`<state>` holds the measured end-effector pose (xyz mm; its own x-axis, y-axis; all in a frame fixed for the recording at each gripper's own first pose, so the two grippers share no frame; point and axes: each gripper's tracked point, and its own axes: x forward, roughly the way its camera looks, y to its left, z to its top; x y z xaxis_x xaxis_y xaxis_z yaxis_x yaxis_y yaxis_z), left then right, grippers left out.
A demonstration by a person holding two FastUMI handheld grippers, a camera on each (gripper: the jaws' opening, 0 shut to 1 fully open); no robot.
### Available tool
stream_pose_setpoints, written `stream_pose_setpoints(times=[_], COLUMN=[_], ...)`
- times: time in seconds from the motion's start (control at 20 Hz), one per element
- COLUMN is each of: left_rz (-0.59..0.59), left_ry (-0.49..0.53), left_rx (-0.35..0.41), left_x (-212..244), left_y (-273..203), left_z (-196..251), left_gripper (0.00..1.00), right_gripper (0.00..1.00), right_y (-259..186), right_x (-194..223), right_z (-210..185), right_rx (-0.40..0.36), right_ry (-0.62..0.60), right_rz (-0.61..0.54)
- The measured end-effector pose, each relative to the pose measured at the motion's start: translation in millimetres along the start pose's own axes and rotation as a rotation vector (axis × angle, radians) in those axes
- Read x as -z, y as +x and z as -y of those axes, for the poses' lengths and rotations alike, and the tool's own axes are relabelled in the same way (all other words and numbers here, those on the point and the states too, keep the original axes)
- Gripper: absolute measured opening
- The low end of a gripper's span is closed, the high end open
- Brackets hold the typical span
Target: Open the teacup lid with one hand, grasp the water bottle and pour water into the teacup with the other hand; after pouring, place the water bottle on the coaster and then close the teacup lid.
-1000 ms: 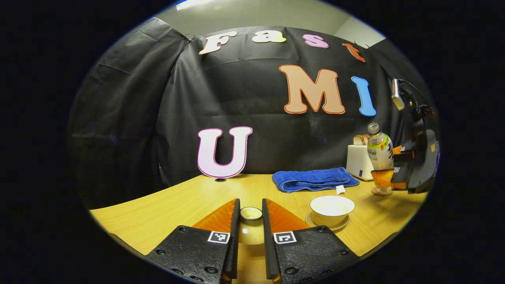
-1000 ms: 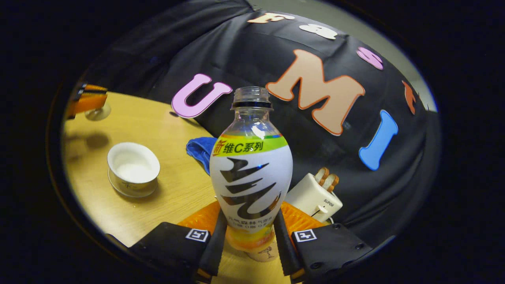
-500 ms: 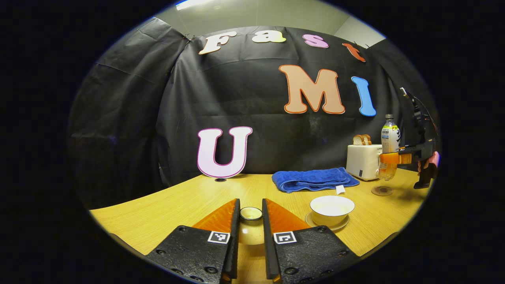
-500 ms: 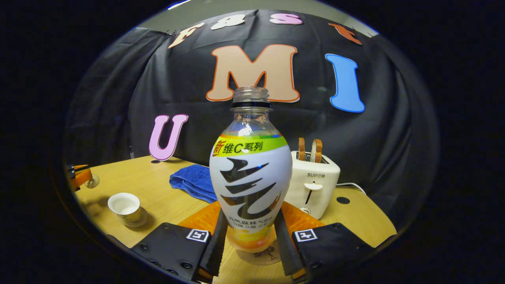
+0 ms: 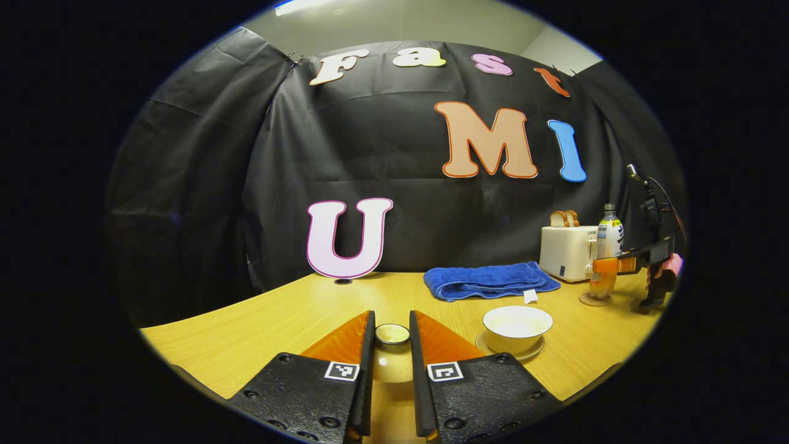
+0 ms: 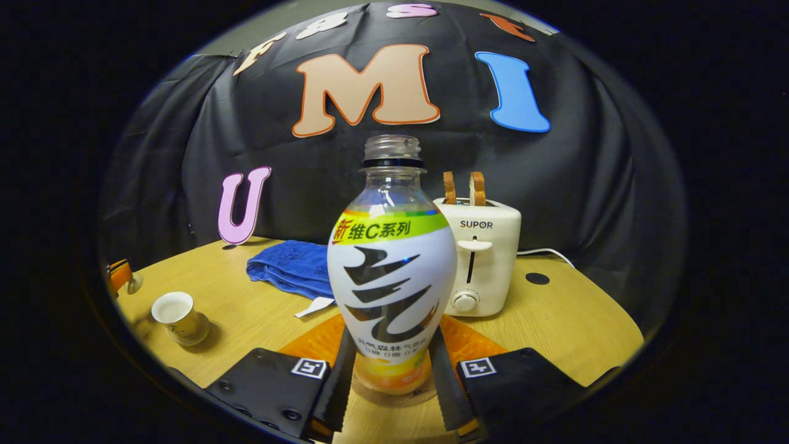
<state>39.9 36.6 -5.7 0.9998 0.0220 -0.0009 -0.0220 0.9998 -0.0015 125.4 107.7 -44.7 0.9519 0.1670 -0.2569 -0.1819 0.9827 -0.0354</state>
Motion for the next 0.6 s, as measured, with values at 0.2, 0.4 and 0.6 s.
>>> stream_pose_setpoints(times=[0.2,0.4,0.6], left_rz=[0.0,0.0,0.0], left_ry=[0.0,0.0,0.0], left_rx=[0.0,0.0,0.003], left_x=[-1,0,0], left_y=[0,0,1], left_z=[-1,-1,0], left_gripper=[0.25,0.25,0.25], right_gripper=[0.67,0.81,0.9], right_y=[2,3,-13], right_x=[4,0,10], right_z=[0,2,7], right_rx=[0.007,0.003,0.009], right_ry=[-0.005,-0.015,-0.015], right_rz=[-0.001,0.011,0.011])
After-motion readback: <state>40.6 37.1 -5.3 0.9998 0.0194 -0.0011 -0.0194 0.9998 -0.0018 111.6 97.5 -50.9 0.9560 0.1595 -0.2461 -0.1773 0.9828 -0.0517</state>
